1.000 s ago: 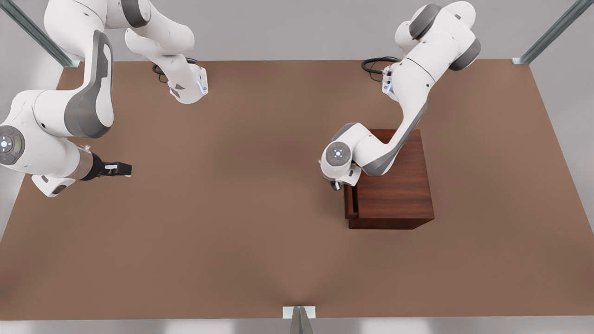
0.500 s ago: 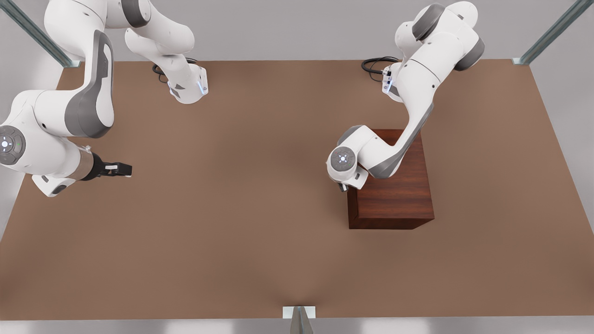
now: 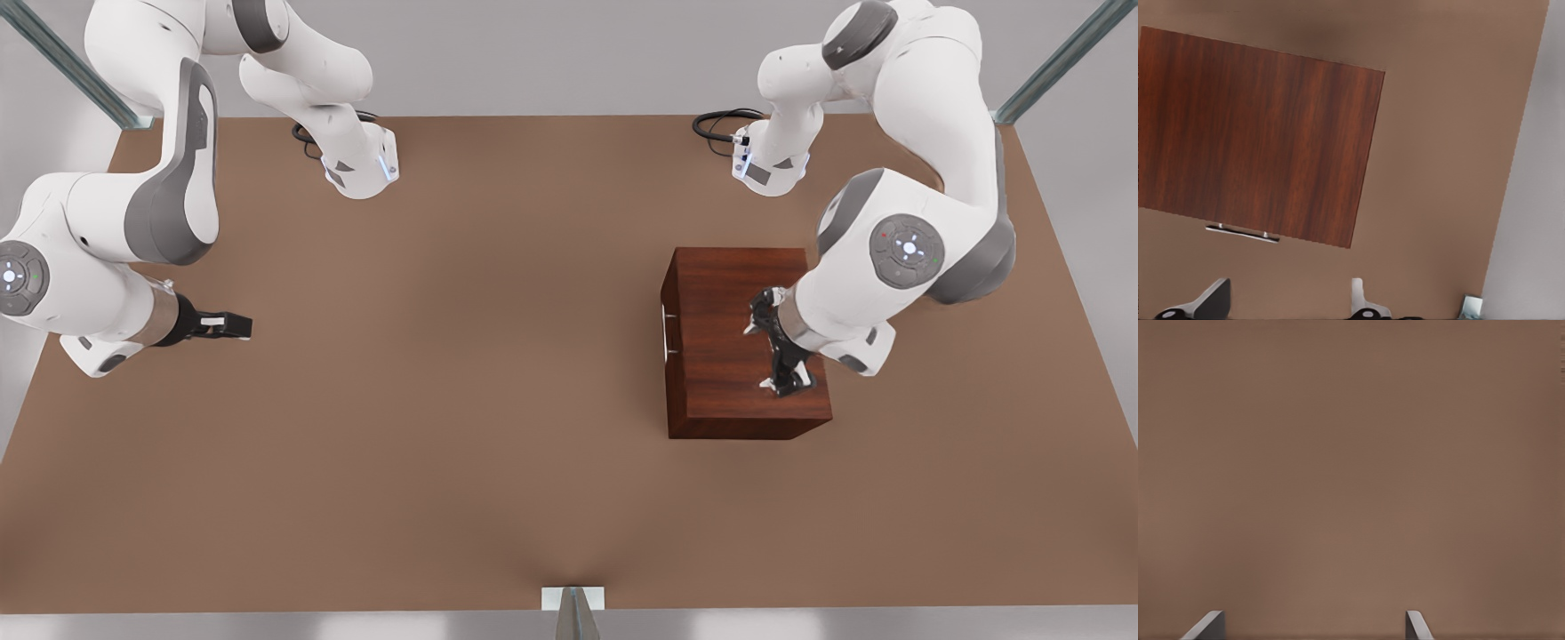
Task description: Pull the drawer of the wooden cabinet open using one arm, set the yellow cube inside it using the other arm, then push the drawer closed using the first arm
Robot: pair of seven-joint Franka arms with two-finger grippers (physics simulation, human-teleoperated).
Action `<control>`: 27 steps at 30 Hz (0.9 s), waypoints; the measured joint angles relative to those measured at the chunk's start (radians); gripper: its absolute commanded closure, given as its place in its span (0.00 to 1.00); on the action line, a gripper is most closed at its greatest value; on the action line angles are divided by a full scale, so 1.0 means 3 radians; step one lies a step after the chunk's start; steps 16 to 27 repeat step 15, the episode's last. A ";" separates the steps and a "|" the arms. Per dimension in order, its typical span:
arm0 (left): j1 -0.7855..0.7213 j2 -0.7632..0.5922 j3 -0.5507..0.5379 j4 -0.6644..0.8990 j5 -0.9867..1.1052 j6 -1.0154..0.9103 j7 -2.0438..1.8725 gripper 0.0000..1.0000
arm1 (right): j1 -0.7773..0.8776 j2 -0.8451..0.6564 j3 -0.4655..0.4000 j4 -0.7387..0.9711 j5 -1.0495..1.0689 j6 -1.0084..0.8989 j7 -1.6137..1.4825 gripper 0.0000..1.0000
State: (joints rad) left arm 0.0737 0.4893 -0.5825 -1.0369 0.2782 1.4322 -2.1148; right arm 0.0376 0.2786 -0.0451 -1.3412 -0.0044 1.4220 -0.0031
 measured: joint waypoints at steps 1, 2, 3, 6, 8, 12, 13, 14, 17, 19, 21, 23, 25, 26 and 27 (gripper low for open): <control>-0.0145 -0.0311 0.0569 -0.0303 -0.0012 -0.0090 0.0451 0.00 | -0.0001 -0.0001 0.0001 0.0000 -0.0001 0.0002 0.0001 0.00; -0.0198 -0.0541 0.0895 -0.0604 -0.0006 -0.0125 0.0889 0.00 | 0.0001 0.0000 0.0002 0.0000 -0.0001 0.0003 0.0002 0.00; -0.0233 -0.0733 0.1048 -0.0915 -0.0046 -0.0095 0.1274 0.00 | 0.0003 -0.0001 0.0001 0.0000 -0.0001 0.0005 0.0003 0.00; -0.0382 -0.0866 0.1142 -0.1111 -0.0346 0.0034 0.2096 0.00 | -0.0002 -0.0003 0.0000 0.0000 -0.0002 0.0007 0.0005 0.00; -0.0442 -0.0873 0.1088 -0.1117 -0.0443 0.0010 0.2529 0.00 | 0.0000 -0.0004 -0.0002 0.0000 -0.0006 0.0009 0.0007 0.00; -0.0457 -0.0876 0.1020 -0.1112 -0.0546 -0.0028 0.3263 0.00 | 0.0011 -0.0004 0.0005 -0.0012 -0.0010 0.0010 0.0009 0.00; -0.0453 -0.0876 0.1017 -0.1112 -0.0556 -0.0035 0.3422 0.00 | 0.0016 -0.0004 0.0009 -0.0016 -0.0010 0.0010 0.0010 0.00; -0.0449 -0.0876 0.1015 -0.1112 -0.0563 -0.0041 0.3573 0.00 | 0.0021 -0.0004 0.0011 -0.0018 -0.0010 0.0011 0.0010 0.00; -0.0447 -0.0876 0.1014 -0.1111 -0.0569 -0.0046 0.3716 0.00 | 0.0023 -0.0004 0.0012 -0.0019 -0.0011 0.0011 0.0011 0.00; -0.0447 -0.0876 0.1014 -0.1111 -0.0569 -0.0046 0.3716 0.00 | 0.0023 -0.0004 0.0012 -0.0019 -0.0011 0.0011 0.0011 0.00; -0.0447 -0.0876 0.1014 -0.1111 -0.0569 -0.0046 0.3716 0.00 | 0.0023 -0.0004 0.0012 -0.0019 -0.0011 0.0011 0.0011 0.00; -0.0447 -0.0876 0.1014 -0.1111 -0.0569 -0.0046 0.3716 0.00 | 0.0023 -0.0004 0.0012 -0.0019 -0.0011 0.0011 0.0011 0.00; -0.0447 -0.0876 0.1014 -0.1111 -0.0569 -0.0046 0.3716 0.00 | 0.0023 -0.0004 0.0012 -0.0019 -0.0011 0.0011 0.0011 0.00; -0.0447 -0.0876 0.1014 -0.1111 -0.0569 -0.0046 0.3716 0.00 | 0.0023 -0.0004 0.0012 -0.0019 -0.0011 0.0011 0.0011 0.00; -0.0447 -0.0876 0.1014 -0.1111 -0.0569 -0.0046 0.3716 0.00 | 0.0023 -0.0004 0.0012 -0.0019 -0.0011 0.0011 0.0011 0.00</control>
